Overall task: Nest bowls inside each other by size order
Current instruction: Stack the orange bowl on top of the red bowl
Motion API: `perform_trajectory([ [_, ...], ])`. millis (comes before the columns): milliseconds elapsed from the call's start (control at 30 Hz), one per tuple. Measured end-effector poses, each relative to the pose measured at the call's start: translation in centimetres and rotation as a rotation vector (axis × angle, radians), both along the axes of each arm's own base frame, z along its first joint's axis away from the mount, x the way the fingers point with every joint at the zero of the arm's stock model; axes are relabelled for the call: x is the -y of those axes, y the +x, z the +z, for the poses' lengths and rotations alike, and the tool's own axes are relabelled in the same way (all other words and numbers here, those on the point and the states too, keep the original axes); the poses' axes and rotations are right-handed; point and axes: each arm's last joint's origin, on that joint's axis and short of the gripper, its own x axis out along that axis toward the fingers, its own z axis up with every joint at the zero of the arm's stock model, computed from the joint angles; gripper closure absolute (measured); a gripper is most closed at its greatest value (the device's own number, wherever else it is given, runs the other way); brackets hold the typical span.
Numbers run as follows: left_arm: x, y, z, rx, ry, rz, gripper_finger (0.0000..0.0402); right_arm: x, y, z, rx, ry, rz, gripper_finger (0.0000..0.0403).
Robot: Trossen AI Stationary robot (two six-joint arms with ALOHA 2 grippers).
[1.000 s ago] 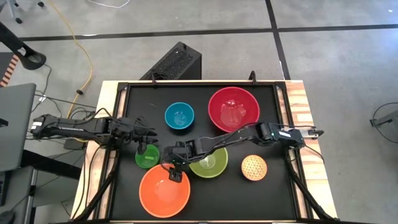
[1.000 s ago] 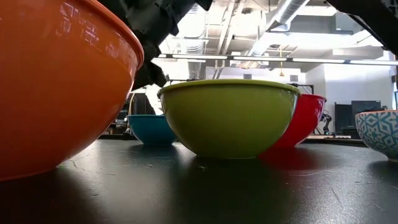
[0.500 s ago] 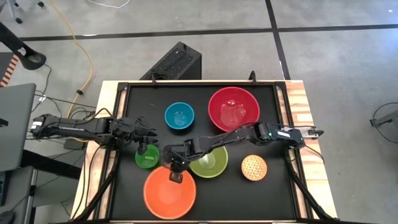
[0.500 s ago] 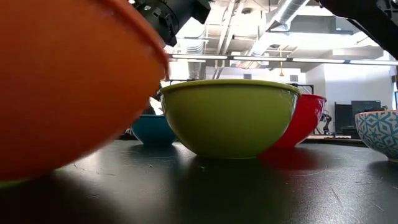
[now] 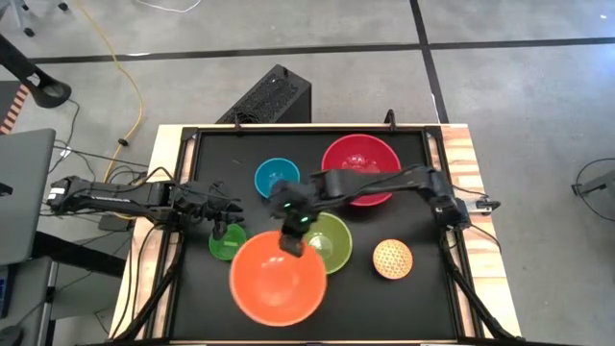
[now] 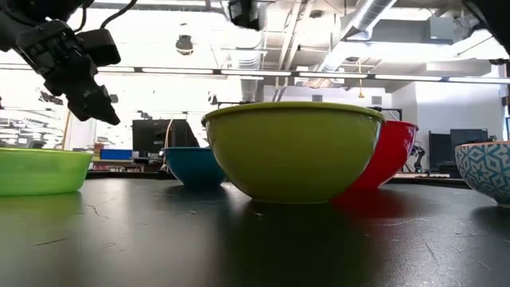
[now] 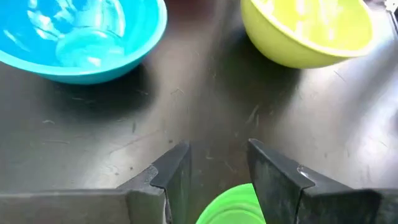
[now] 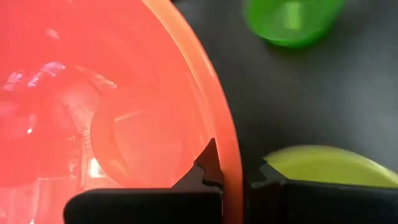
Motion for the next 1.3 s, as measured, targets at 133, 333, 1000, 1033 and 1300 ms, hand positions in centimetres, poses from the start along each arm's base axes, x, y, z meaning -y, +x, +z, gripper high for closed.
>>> perform_trajectory([
  [133,0.0,0.0,0.0,0.004,0.002,0.003,0.0258,1.0,-4.8,4.0,-0.024,-0.183,-0.115,0.0388],
  [333,-0.1,0.3,0.4,0.056,-0.002,0.058,0.0258,5.1,-11.6,7.5,-0.089,-0.396,-0.246,0.0388],
  [1000,-0.7,0.1,0.4,0.099,-0.186,0.403,0.0257,20.7,-25.8,-5.6,-0.281,-0.314,-0.854,0.0388],
  [1033,-0.7,0.1,0.4,0.099,-0.187,0.407,0.0257,20.9,-25.6,-6.0,-0.29,-0.303,-0.865,0.0388],
  [1300,-0.7,0.1,0.4,0.1,-0.192,0.412,0.0257,22.1,-24.0,-8.9,-0.347,-0.282,-0.914,0.0388],
])
